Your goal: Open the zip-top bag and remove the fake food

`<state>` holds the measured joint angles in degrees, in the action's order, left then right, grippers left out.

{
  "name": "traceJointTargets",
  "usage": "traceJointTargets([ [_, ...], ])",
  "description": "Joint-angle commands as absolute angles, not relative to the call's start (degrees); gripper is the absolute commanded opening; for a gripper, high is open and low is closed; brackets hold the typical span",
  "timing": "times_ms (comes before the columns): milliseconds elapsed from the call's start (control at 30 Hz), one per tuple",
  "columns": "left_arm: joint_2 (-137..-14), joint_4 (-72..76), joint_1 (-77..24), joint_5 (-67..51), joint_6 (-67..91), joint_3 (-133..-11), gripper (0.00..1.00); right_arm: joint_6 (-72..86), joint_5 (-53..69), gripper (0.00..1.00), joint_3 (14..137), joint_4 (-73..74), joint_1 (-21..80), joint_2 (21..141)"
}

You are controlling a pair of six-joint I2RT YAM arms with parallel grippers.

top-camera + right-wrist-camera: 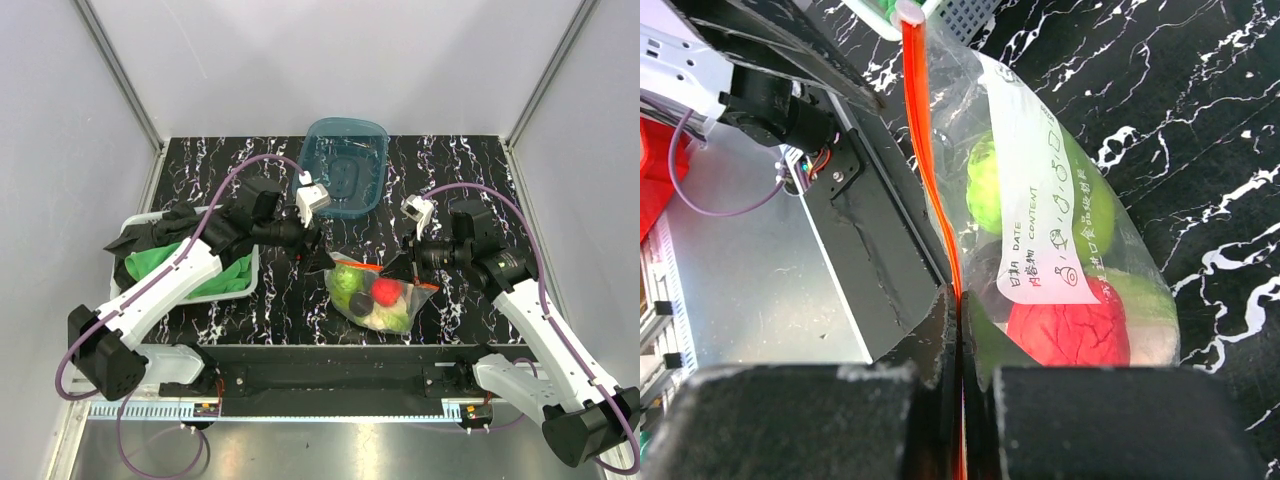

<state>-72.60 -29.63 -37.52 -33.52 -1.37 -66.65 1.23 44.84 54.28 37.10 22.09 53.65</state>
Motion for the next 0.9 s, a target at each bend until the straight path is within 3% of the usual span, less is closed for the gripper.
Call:
traceJointTargets([
  [0, -72.42, -23.38, -37.62, -37.27, -1.58, -66.53, 0.82, 2.46, 47.64, 0.0, 54.4, 33.66, 22.15, 52.65],
  [100, -73.47, -23.47, -37.62, -36.91, -2.37, -66.71, 0.79, 2.72, 47.72, 0.0, 54.75, 33.58, 22.24, 52.73],
  [300, -74.71, -23.47, -37.71, -37.26, -2.02, -67.85, 0.57, 4.57, 47.37, 0.0, 56.42, 33.84, 22.15, 54.31],
  [533, -75.14, -23.2, -39.11, -37.62, -3.51, -66.62, 0.62, 5.63, 47.81, 0.0, 57.48, 33.66, 22.15, 56.07],
  [667, -76.9, -23.2, -39.72, -38.58, -4.83, -67.5, 0.57, 5.45, 47.29, 0.0, 57.57, 33.84, 22.15, 55.64],
  [800, -78.31, -25.31, -39.9, -39.55, -6.41, -68.64, 0.35, 7.2, 46.14, 0.0, 57.31, 33.75, 22.15, 55.11],
  [867, -79.01, -26.62, -39.9, -40.51, -6.33, -69.87, 0.29, 8.43, 45.79, 0.0, 57.13, 33.92, 22.15, 54.93],
])
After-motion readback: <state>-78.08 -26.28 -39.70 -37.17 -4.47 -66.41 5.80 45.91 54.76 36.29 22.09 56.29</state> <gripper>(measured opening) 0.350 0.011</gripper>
